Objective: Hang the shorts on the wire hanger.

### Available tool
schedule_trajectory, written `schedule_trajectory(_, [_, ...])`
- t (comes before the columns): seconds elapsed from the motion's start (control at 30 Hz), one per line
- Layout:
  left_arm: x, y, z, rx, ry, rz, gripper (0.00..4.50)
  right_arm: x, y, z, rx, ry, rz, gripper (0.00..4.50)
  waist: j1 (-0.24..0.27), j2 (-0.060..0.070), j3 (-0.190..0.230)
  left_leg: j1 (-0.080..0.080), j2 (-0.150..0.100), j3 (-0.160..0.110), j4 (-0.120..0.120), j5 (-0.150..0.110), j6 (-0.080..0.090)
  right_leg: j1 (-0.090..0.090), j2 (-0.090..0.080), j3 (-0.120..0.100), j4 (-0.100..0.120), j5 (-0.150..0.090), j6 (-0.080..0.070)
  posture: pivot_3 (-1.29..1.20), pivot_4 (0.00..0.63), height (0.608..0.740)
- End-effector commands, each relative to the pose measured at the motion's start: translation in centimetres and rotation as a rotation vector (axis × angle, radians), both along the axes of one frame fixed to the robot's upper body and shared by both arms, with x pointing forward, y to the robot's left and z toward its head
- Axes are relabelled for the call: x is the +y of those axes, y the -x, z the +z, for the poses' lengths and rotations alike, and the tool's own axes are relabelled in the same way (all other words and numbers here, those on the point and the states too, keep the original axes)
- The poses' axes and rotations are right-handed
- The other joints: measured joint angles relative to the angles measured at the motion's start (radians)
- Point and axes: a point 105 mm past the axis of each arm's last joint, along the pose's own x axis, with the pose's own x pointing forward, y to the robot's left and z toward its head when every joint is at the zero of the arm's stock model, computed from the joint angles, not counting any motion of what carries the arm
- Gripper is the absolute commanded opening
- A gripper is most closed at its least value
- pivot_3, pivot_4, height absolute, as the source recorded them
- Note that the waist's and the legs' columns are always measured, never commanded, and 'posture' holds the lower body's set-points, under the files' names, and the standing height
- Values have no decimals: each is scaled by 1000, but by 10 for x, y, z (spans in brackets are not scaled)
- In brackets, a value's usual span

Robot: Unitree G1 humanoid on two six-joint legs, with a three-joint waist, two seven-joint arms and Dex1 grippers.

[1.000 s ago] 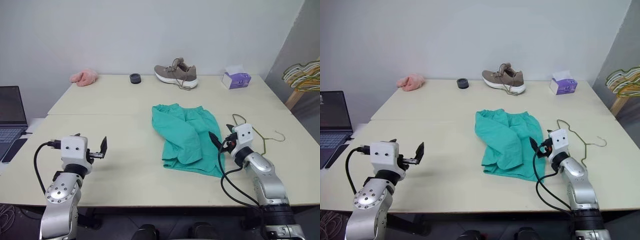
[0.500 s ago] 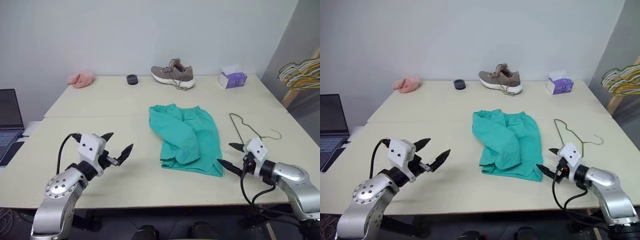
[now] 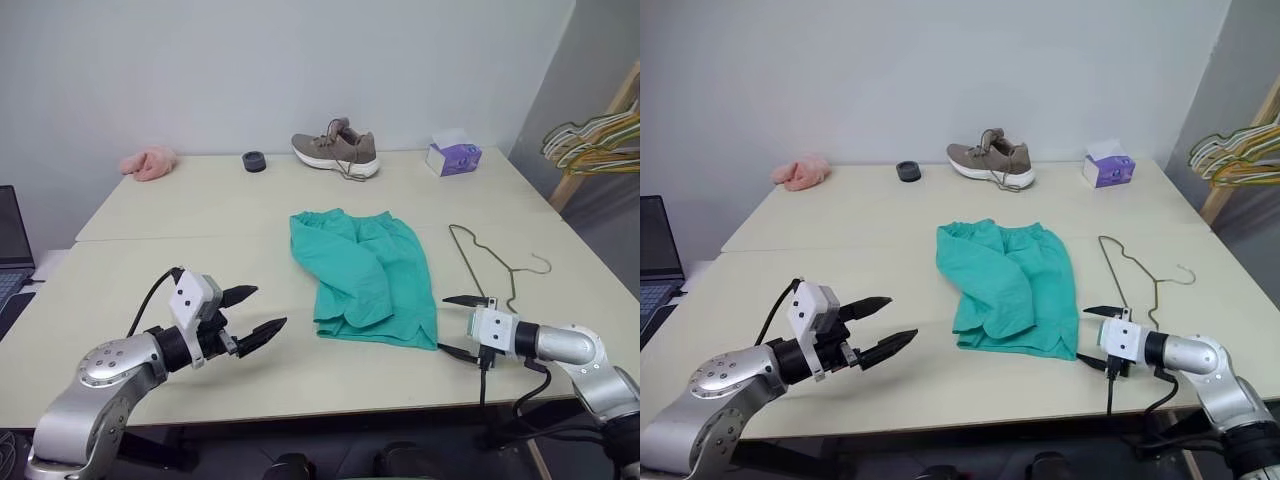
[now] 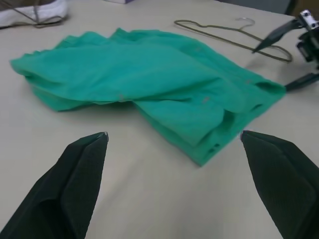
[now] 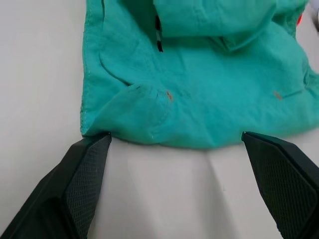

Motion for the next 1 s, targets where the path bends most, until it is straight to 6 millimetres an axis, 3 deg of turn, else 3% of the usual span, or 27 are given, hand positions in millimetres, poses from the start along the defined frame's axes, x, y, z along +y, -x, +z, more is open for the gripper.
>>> schedule_trajectory(0.03, [2, 2, 16, -37, 10, -26, 4500, 20, 3, -5, -6, -3, 99, 4475, -1, 0, -1, 0, 0, 0, 0, 0, 0, 0, 0, 0, 0, 0, 0, -136, 0, 740])
schedule_trajectory(0.13, [7, 0, 20, -36, 18, -24, 4500, 36, 6, -4, 17, -38, 157, 3908, 0, 0, -1, 0, 0, 0, 0, 0, 0, 0, 0, 0, 0, 0, -1, -134, 0, 740])
schedule_trajectory(0.5, [26, -4, 26, -52, -10, 38, 4500, 76, -1, 26, 86, -156, 229, 32, 2, 0, -1, -1, 0, -1, 0, 0, 0, -2, 0, 0, 0, 0, -1, -125, 0, 740])
schedule_trajectory(0.7, [27, -2, 28, -45, -12, 36, 4500, 78, -13, 35, -5, -62, 250, 32, 4, 0, 0, -2, 0, -2, 0, 0, 0, -2, 0, 0, 0, 0, -1, -127, 0, 740])
schedule_trajectory(0.87, [18, 6, 23, 1, -12, -22, 4500, 72, 4, 53, 44, -110, 296, 32, 7, 1, 0, -3, -1, -2, 0, 0, 0, -3, 0, 0, -1, 0, -1, -141, 0, 740])
schedule_trajectory(1.0, [14, 6, 23, 11, -6, -49, 4500, 60, 8, 56, 24, -77, 296, 941, 5, 1, 0, -3, 0, -2, 0, 0, 0, -3, 0, 0, -1, 0, -1, -157, 0, 740])
